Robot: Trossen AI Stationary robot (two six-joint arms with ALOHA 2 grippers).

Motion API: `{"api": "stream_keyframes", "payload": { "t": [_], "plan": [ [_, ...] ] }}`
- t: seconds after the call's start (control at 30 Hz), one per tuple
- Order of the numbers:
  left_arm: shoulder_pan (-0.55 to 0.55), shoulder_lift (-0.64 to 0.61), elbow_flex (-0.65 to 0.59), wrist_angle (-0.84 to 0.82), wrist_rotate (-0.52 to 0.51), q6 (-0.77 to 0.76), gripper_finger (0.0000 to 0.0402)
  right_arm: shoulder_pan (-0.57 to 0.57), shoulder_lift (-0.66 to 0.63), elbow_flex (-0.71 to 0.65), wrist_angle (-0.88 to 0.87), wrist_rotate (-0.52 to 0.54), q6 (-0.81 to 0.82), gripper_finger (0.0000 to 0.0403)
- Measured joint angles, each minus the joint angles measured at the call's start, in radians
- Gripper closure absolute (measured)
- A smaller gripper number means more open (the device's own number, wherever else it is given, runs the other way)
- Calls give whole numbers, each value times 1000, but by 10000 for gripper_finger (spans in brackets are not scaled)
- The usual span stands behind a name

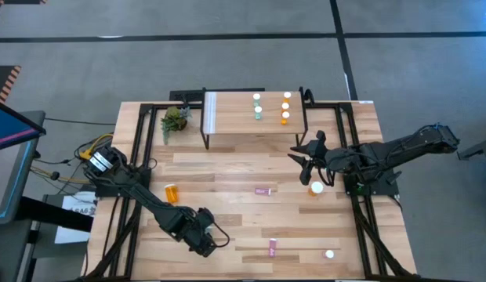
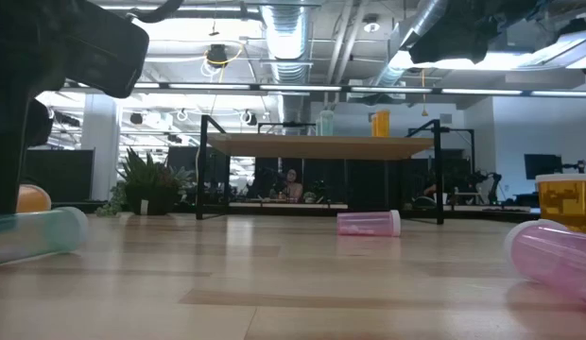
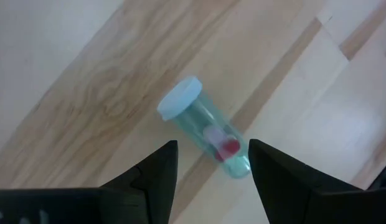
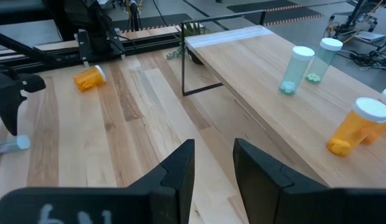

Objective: Pick and place medicine bottles onto shelf by color
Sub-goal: Put the blue pill bottle on the shelf aligned with the other blue pill bottles

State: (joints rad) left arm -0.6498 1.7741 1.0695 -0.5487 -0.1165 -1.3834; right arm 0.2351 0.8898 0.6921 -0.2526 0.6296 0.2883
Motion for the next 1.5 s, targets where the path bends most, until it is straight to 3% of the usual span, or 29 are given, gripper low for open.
{"api": "stream_keyframes", "payload": {
  "t": [0.3,0.67,1.03,1.3,1.5],
  "plan": [
    [2,29,-21,9,7,-6,219,0,0,0,-1,0,3,270],
    [2,39,-23,-23,26,94,222,0,0,0,0,0,2,270],
    [29,43,-4,-51,41,218,303,0,0,0,0,0,1,270],
    [82,46,40,-46,-94,379,327,0,0,0,0,0,-1,270],
    [131,7,65,5,-309,580,307,0,0,0,0,0,-1,270]
  ]
}}
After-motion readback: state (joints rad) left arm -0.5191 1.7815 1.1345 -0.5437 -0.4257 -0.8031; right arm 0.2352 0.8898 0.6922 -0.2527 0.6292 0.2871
